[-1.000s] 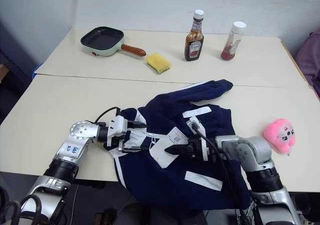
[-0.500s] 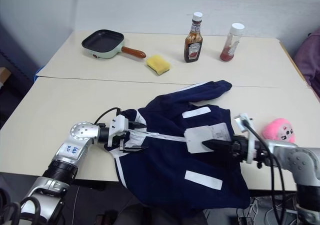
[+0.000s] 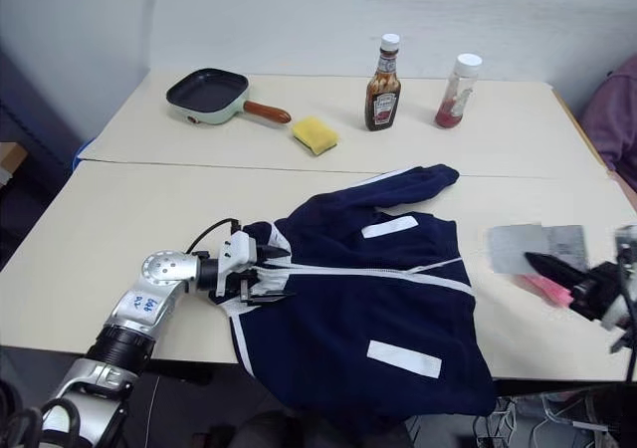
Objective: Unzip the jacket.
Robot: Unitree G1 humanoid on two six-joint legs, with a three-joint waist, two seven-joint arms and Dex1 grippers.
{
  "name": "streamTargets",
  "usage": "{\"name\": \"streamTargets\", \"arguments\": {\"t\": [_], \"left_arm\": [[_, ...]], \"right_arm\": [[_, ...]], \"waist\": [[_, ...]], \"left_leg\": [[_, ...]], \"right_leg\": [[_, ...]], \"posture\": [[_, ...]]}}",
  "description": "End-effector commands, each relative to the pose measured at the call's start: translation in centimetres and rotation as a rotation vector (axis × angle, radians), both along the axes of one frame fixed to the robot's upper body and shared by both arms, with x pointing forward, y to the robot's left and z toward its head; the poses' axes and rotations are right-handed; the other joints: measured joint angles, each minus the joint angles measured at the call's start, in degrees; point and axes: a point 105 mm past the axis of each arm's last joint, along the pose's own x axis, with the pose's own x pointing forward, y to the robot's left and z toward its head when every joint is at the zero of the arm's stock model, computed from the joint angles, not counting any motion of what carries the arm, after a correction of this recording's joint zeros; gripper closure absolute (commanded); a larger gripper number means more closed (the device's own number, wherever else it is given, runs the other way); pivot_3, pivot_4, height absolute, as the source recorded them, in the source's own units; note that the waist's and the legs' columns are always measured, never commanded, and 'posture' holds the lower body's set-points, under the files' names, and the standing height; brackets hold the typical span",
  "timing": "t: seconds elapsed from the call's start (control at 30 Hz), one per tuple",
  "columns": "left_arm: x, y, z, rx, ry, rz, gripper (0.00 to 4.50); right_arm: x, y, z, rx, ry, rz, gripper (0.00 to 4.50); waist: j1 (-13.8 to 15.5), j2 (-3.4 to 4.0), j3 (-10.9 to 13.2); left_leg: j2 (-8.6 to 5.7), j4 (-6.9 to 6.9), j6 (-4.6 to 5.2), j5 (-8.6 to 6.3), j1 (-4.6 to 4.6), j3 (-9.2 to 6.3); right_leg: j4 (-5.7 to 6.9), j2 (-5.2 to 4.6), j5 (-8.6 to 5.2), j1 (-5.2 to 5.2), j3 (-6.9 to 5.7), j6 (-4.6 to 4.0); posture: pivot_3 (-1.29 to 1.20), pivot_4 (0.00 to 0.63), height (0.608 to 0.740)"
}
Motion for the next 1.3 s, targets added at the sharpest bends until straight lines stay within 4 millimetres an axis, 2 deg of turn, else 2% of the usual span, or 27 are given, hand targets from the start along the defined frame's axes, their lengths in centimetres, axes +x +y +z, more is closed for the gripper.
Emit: {"name": "streamTargets", "arguments": {"t": [0.03,0.13,0.23,0.4,0.57,0.7,0.73,0.77,0.83,0.87,0.93,1.0,1.07,1.13,1.2,1.3], "left_arm": [[-0.7,2.3,-3.6,0.098,0.13,0.086,0.0],[-0.8,2.4,-3.8,0.103,0.135,0.07,0.0],[-0.9,2.4,-4.1,0.118,0.128,0.06,0.0],[-1.3,2.5,-4.7,0.117,0.144,0.061,0.0],[-1.8,2.6,-4.9,0.106,0.161,0.053,0.0],[-2.1,2.6,-5.0,0.099,0.171,0.052,0.0],[-2.2,2.6,-5.1,0.099,0.173,0.05,0.0],[-2.1,2.6,-5.1,0.099,0.167,0.048,0.0],[-2.1,2.5,-5.1,0.095,0.164,0.043,0.0],[-2.1,2.5,-5.1,0.094,0.164,0.041,0.0],[-2.0,2.3,-5.1,0.091,0.163,0.04,0.0],[-2.0,2.3,-5.0,0.091,0.161,0.039,0.0],[-2.0,2.3,-5.0,0.09,0.161,0.037,0.0],[-2.0,2.4,-5.0,0.091,0.162,0.035,0.0],[-2.2,2.4,-5.0,0.094,0.166,0.033,0.0],[-2.4,2.5,-5.3,0.105,0.173,0.028,0.0]], "right_arm": [[-1.6,-3.6,1.8,-0.136,-0.05,-0.096,4.46],[-2.0,-5.4,2.7,-0.205,-0.104,-0.15,4.46],[-1.5,-5.6,4.4,-0.226,-0.221,-0.174,4.46],[-1.1,-6.2,4.4,-0.385,-0.255,-0.186,4.46],[-0.7,-6.3,4.3,-0.425,-0.263,-0.189,4.46],[-0.2,-7.2,4.8,-0.477,-0.301,-0.252,4.46],[-0.1,-7.3,4.8,-0.509,-0.305,-0.26,4.46],[0.2,-7.5,5.1,-0.639,-0.33,-0.272,4.46],[1.0,-7.0,5.4,-0.637,-0.373,-0.278,4.46],[1.3,-6.5,5.3,-0.592,-0.379,-0.267,4.46],[1.3,-5.4,3.6,-0.52,-0.301,-0.179,4.46],[0.3,-4.3,0.2,-0.412,-0.105,-0.111,4.46],[-1.0,-3.4,-2.3,-0.442,0.025,-0.032,4.46],[-0.8,-4.4,-1.8,-0.552,-0.029,-0.11,4.46],[-0.4,-6.5,-0.3,-0.659,-0.102,-0.256,4.46],[-1.2,-9.3,0.6,-0.792,-0.094,-0.373,4.46]], "waist": [[0.0,0.0,0.0],[-0.1,-0.01,-0.1],[-0.3,0.19,-0.2],[0.1,0.31,-0.3],[-0.1,0.33,-0.3],[-0.2,0.33,-0.3],[-0.2,0.34,-0.3],[-0.1,0.34,-0.3],[-0.1,0.41,-0.3],[-0.1,0.44,-0.3],[0.0,0.46,-0.3],[0.1,0.42,-0.3],[0.2,0.41,-0.3],[-0.2,0.4,-0.3],[-0.9,0.52,-0.4],[-0.9,0.51,-0.4]], "left_leg": [[-0.02,-0.14,-0.01,0.02,0.0,0.04],[-0.06,-0.44,-0.03,0.09,0.05,0.12],[-0.06,-0.48,-0.05,0.11,0.1,0.22],[-0.03,-0.6,-0.47,0.33,0.45,0.2],[-0.03,-0.74,-0.46,0.32,0.68,0.27],[-0.03,-1.03,-0.45,0.32,0.82,0.33],[-0.03,-1.12,-0.45,0.32,0.87,0.33],[-0.03,-1.26,-0.44,0.33,0.94,0.32],[-0.03,-1.35,-0.5,0.37,0.97,0.31],[-0.04,-1.38,-0.53,0.38,0.97,0.31],[-0.04,-1.39,-0.53,0.38,0.97,0.31],[0.01,-1.42,-0.56,0.39,0.97,0.22],[0.07,-1.47,-0.6,0.39,0.97,0.12],[0.06,-1.51,-0.54,0.36,0.92,0.14],[-0.02,-1.47,-0.38,0.29,0.99,0.29],[-0.1,-1.48,-0.26,0.29,1.06,0.26]], "right_leg": [[-0.05,0.0,0.0,0.02,0.03,0.0],[-0.18,0.02,0.0,0.07,0.09,0.0],[-0.21,0.05,0.0,0.06,0.18,0.01],[-0.24,0.13,0.0,0.07,0.18,0.01],[-0.33,0.12,0.0,0.25,0.27,0.01],[-0.48,0.12,0.0,0.46,0.32,0.0],[-0.57,0.12,0.0,0.56,0.31,0.0],[-0.7,0.12,0.0,0.68,0.29,0.0],[-0.82,0.11,0.0,0.73,0.26,0.0],[-0.86,0.11,0.0,0.73,0.26,0.0],[-0.89,0.1,0.0,0.73,0.25,0.0],[-0.94,0.11,0.0,0.73,0.17,0.0],[-0.96,0.12,-0.03,0.73,0.1,-0.04],[-1.01,0.12,-0.03,0.81,0.12,-0.05],[-1.0,0.02,0.0,0.83,0.25,0.0],[-0.99,-0.09,0.05,0.89,0.21,0.06]], "posture": [[0.0,0.15,0.74],[0.0,0.15,0.74],[0.0,0.15,0.74],[0.0,0.15,0.74],[0.0,0.15,0.74],[0.0,0.15,0.74],[0.0,0.15,0.74],[0.0,0.15,0.74],[0.0,0.15,0.74],[0.0,0.15,0.74],[0.0,0.15,0.74],[0.0,0.15,0.74],[0.0,0.15,0.74],[0.0,0.15,0.74],[0.0,0.15,0.74],[0.0,0.15,0.74]]}}
